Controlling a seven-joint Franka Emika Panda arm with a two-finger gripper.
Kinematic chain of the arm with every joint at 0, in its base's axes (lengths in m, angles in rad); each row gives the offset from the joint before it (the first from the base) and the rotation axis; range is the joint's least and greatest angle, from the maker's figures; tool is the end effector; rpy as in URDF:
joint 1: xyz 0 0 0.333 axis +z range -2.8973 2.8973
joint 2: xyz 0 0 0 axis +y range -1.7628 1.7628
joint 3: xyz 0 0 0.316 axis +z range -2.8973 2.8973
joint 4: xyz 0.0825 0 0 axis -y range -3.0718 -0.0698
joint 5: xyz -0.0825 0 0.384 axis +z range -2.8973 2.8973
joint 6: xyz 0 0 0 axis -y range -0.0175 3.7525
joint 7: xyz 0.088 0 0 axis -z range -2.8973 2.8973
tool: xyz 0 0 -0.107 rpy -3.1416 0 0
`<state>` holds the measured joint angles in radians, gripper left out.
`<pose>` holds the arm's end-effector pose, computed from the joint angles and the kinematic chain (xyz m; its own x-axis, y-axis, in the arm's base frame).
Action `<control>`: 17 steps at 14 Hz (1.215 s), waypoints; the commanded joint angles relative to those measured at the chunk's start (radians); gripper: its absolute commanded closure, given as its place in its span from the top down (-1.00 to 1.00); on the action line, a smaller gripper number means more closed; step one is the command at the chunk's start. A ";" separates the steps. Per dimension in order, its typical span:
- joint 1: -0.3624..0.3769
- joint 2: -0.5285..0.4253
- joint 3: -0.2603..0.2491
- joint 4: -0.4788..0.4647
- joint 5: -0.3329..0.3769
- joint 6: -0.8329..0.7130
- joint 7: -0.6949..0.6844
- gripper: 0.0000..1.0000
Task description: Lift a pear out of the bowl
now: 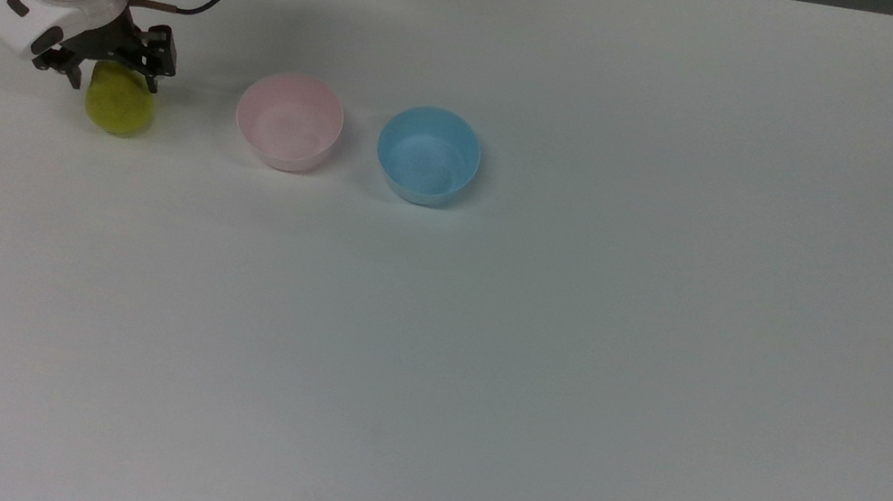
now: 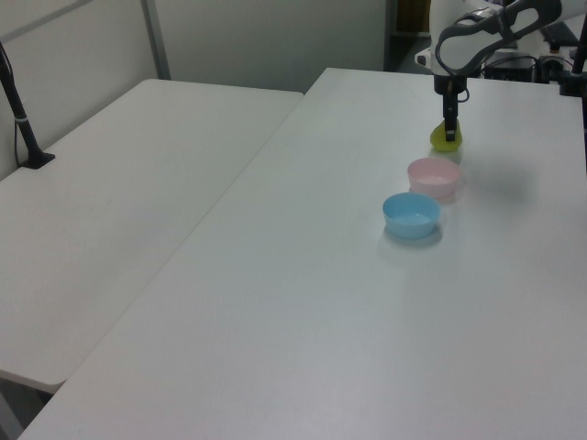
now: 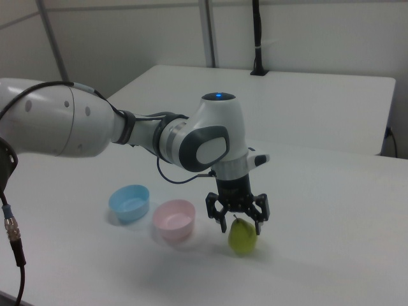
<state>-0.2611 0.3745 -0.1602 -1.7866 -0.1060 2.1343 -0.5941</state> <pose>0.5876 -0.2599 0.3457 0.9671 0.2318 -0.1051 0.2426 -0.9644 0.1052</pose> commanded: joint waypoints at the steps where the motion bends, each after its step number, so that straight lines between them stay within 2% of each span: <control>1: 0.011 -0.077 0.002 0.010 0.005 -0.042 0.040 1.00; 3: 0.055 -0.111 0.010 0.102 0.009 -0.185 0.127 1.00; 5: 0.141 -0.149 0.010 0.157 0.009 -0.264 0.268 1.00; 9: 0.324 -0.232 0.010 0.157 0.009 -0.295 0.521 1.00; 11: 0.387 -0.281 0.010 0.156 0.009 -0.354 0.585 1.00; 13: 0.405 -0.342 0.011 0.154 0.022 -0.431 0.608 1.00; 14: 0.407 -0.365 0.011 0.154 0.058 -0.450 0.608 1.00; 17: 0.408 -0.382 0.013 0.154 0.068 -0.476 0.608 1.00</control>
<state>0.1348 0.0112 -0.1383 -1.6177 -0.0551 1.6819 -0.0034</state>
